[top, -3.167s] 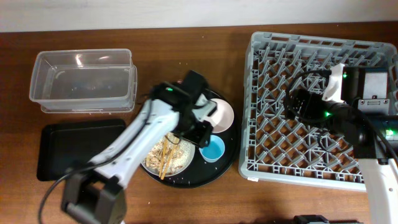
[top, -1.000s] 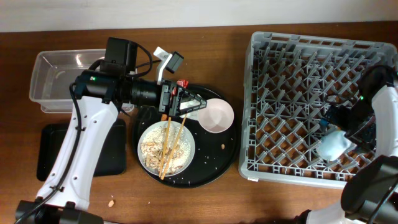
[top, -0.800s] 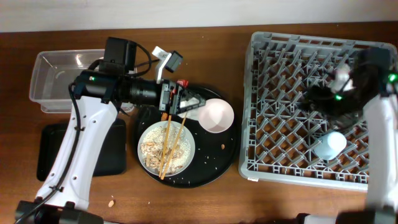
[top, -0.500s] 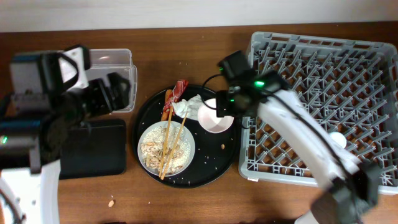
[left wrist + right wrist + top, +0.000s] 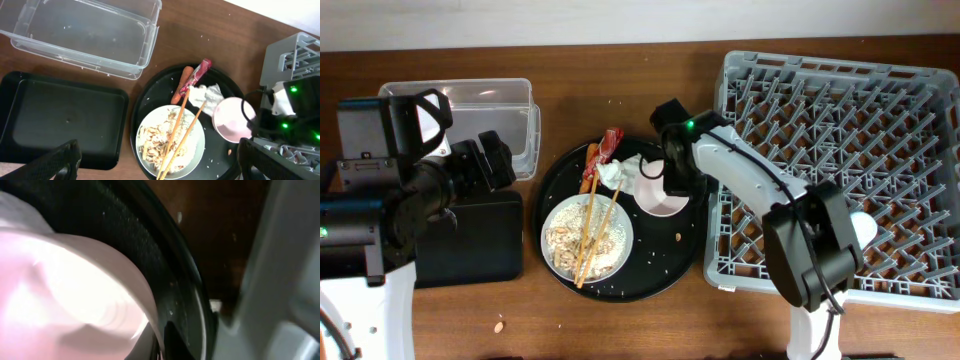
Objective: Sort waste into correct bins and load items into the dishwasher rack
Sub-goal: 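Grasp the pink bowl with the right gripper and place it in the rack, then grasp the wooden chopsticks with the right gripper and drop them in the rack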
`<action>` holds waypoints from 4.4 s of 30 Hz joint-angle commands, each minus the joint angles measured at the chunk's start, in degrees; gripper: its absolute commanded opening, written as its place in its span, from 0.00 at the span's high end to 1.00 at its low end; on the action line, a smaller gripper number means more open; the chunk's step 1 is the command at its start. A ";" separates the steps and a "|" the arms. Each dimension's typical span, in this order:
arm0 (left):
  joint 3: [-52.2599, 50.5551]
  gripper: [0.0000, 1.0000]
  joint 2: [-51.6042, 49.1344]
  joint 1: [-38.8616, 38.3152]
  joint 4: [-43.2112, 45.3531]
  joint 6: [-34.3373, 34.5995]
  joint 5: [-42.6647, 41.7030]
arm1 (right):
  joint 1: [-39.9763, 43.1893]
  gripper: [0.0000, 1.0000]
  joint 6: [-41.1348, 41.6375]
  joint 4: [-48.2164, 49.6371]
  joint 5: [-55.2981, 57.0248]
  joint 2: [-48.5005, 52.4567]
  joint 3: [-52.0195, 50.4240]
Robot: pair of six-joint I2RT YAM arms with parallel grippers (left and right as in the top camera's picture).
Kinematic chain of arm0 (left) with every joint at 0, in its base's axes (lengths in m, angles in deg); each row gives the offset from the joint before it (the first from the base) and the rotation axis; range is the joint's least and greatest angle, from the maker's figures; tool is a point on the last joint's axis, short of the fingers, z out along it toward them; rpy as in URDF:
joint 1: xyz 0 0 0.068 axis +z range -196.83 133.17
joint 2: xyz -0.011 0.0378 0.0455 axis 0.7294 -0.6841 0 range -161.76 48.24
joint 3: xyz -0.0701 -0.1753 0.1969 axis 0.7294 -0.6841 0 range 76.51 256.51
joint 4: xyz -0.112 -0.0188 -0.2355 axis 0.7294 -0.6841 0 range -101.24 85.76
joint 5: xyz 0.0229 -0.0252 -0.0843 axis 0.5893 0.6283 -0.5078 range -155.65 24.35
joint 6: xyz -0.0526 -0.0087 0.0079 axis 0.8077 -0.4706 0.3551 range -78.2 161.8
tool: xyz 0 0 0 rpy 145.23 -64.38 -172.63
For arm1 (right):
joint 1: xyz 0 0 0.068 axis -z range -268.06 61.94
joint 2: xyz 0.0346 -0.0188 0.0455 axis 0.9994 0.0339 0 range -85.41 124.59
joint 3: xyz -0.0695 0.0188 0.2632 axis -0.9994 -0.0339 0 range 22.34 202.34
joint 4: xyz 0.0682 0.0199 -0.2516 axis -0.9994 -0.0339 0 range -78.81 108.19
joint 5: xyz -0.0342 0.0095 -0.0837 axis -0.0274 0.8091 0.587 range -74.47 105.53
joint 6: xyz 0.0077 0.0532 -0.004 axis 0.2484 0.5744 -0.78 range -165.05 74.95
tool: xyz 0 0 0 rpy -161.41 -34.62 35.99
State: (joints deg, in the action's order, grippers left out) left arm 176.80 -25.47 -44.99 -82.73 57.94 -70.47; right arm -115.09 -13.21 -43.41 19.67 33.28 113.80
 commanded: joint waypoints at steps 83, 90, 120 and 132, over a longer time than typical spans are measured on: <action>0.11 0.01 -0.31 0.20 -0.26 0.57 -0.26 | -14.01 0.63 13.73 23.67 -23.06 -2.73 -7.67; 0.11 0.01 -0.31 0.20 -0.28 0.57 -0.26 | -14.91 0.93 15.15 26.29 -22.84 0.92 -7.65; 0.11 0.01 -0.31 0.20 -0.26 0.57 -0.26 | -15.74 0.50 5.70 23.30 -13.94 -11.02 -6.93; 0.11 0.01 -0.31 0.20 -0.26 0.57 -0.26 | -18.34 0.63 10.49 35.45 -13.55 0.66 -6.93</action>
State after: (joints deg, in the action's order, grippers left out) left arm 176.80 -25.80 -44.99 -83.11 57.94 -70.34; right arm -133.38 -3.25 -7.94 4.70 32.85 106.22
